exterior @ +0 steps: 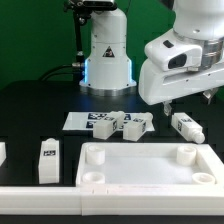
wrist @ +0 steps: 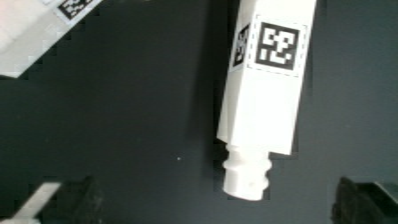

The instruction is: Assemble desk

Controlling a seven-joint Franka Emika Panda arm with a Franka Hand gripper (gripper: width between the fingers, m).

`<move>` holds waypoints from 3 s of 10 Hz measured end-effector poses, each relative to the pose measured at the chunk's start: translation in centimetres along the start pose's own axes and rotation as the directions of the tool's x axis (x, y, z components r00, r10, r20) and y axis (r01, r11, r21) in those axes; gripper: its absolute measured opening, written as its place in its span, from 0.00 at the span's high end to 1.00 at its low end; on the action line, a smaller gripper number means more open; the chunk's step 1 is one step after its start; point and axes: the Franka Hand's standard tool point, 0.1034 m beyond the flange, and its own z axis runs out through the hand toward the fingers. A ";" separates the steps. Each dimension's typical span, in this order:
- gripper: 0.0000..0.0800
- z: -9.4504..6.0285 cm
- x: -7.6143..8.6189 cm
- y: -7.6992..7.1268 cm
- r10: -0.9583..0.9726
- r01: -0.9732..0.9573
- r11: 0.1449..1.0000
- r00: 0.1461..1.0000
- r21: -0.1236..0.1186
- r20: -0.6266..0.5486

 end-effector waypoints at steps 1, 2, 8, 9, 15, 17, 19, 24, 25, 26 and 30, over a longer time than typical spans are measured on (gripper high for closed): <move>0.19 0.0 0.0 0.0 0.001 -0.001 1.000 1.000 0.000 0.001; 0.19 0.4 -0.1 -0.1 0.019 -0.019 1.000 1.000 0.002 -0.005; 0.19 7.4 -0.6 -3.2 0.170 -0.170 0.985 0.981 0.006 -0.095; 0.19 7.3 -0.6 -3.0 0.164 -0.165 0.986 0.982 0.000 -0.096; 0.65 6.1 0.8 -4.0 0.043 -0.046 0.999 0.992 -0.026 -0.116; 0.65 4.2 2.0 -5.0 -0.259 0.249 0.962 0.961 -0.113 -0.092; 0.65 4.7 1.5 -4.8 -0.352 0.339 0.931 0.932 -0.134 -0.088; 0.64 4.4 2.1 -5.0 -0.796 0.773 0.596 0.605 -0.217 -0.030; 0.64 4.6 1.8 -4.8 -0.831 0.811 0.544 0.556 -0.215 -0.008; 0.64 4.6 1.9 -4.7 -0.849 0.829 0.517 0.529 -0.215 -0.001; 0.64 4.7 1.8 -3.6 -0.991 0.971 0.044 0.071 -0.234 0.109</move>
Offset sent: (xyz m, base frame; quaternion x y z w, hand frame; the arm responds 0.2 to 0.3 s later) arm -0.0421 0.0341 -0.0622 0.0222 0.0953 0.1418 0.9850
